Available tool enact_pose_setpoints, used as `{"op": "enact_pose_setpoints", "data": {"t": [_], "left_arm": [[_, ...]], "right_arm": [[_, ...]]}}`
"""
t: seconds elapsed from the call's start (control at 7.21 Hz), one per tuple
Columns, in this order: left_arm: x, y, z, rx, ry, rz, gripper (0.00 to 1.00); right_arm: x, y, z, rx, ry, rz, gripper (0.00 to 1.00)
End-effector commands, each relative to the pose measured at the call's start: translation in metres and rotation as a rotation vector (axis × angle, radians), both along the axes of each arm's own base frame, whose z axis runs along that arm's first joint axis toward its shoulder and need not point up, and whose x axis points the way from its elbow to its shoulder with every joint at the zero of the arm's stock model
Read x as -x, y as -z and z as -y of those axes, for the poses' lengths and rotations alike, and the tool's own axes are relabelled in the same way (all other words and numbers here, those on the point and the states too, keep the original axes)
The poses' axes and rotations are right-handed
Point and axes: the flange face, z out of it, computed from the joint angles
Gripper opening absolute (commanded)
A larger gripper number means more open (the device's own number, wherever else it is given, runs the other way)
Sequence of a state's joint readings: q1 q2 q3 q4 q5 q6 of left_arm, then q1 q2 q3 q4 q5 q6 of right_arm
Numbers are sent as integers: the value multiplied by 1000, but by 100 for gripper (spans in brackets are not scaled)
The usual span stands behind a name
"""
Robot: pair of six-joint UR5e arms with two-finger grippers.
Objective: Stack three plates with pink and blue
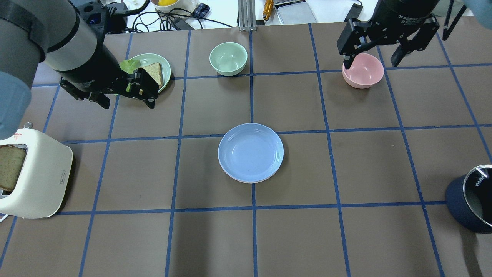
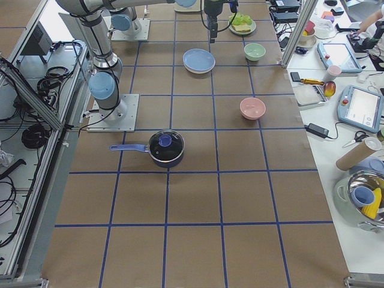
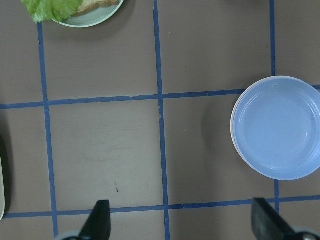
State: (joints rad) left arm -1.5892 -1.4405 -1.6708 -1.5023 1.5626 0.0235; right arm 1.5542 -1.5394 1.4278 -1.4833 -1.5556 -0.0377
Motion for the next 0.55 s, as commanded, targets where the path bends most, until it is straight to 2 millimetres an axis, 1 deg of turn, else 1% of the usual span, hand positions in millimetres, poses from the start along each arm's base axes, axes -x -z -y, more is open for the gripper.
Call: {"op": "enact_pose_setpoints", "data": {"t": [0.0, 0.42], "left_arm": [[0, 1, 0, -2, 0, 1, 100], [0, 0, 2, 4, 6, 1, 100]], "right_arm": [[1, 0, -3, -1, 7, -7, 100], [1, 0, -3, -1, 4, -7, 100]]}}
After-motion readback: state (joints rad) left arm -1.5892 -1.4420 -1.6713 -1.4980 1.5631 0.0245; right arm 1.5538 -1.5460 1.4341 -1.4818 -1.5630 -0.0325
